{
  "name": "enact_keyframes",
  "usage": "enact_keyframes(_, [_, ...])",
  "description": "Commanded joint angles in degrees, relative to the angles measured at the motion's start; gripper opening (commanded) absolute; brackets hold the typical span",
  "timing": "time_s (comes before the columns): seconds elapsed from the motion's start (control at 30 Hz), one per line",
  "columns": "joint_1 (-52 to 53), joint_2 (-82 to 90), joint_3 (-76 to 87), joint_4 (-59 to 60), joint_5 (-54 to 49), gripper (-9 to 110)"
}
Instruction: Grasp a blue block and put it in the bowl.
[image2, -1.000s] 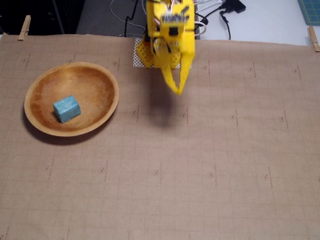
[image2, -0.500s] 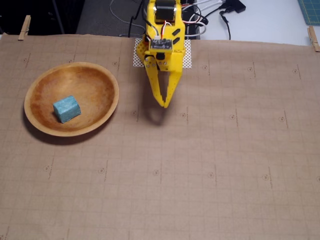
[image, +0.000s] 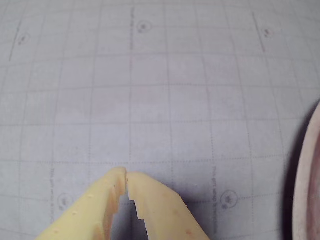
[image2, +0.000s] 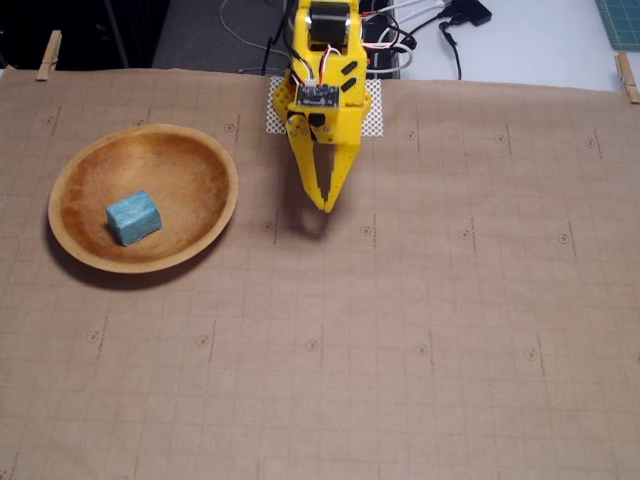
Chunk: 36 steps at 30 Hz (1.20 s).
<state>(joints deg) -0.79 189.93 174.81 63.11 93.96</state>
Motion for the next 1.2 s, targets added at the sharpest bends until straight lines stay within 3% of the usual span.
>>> enact_keyframes(0.0, [-0.09, 3.87, 0.44, 0.18, -0.44, -3])
enact_keyframes(0.43, [1.93, 6.77, 4.31, 0.53, -0.35, -3])
enact_keyframes(0.73, [2.02, 7.03, 4.31, 11.60, -0.35, -3])
enact_keyframes(1.17, [2.29, 7.03, 4.39, 14.77, -0.44, -3])
